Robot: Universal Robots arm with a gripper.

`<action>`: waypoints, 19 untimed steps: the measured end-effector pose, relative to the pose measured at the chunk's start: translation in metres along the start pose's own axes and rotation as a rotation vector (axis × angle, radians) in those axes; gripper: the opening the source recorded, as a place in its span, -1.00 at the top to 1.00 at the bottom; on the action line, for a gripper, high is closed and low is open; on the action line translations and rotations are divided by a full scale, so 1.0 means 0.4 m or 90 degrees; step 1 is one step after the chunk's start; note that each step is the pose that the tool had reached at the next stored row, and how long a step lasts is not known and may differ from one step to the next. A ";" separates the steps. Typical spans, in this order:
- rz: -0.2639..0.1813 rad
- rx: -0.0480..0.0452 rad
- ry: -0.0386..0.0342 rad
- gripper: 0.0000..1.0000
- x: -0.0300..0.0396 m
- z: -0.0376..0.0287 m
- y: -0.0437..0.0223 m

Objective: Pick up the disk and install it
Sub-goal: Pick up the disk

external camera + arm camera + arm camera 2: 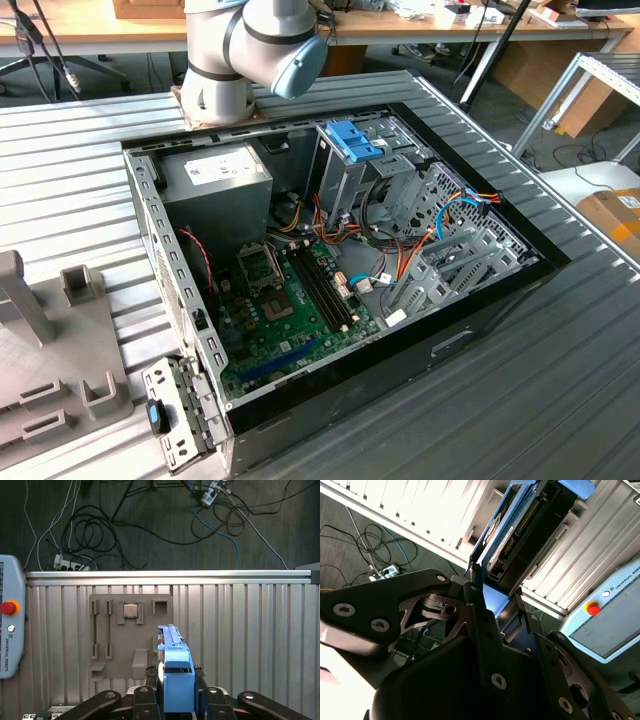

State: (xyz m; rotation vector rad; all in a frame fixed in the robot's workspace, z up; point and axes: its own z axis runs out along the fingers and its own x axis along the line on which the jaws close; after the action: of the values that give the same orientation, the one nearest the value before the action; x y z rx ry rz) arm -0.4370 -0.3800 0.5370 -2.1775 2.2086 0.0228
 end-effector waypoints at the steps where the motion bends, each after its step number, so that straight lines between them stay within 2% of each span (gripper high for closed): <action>1: 0.000 0.0000 0.0000 0.27 0.000 0.000 -0.005; 5: 0.000 0.0000 0.0000 0.27 -0.001 0.000 -0.020; 11: 0.000 0.0000 0.0000 0.27 -0.001 0.000 -0.024; 19: 0.000 0.0000 0.0000 0.27 -0.001 0.001 -0.043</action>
State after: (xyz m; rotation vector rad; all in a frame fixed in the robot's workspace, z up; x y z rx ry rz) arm -0.4200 -0.3798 0.5370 -2.1776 2.2085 0.0228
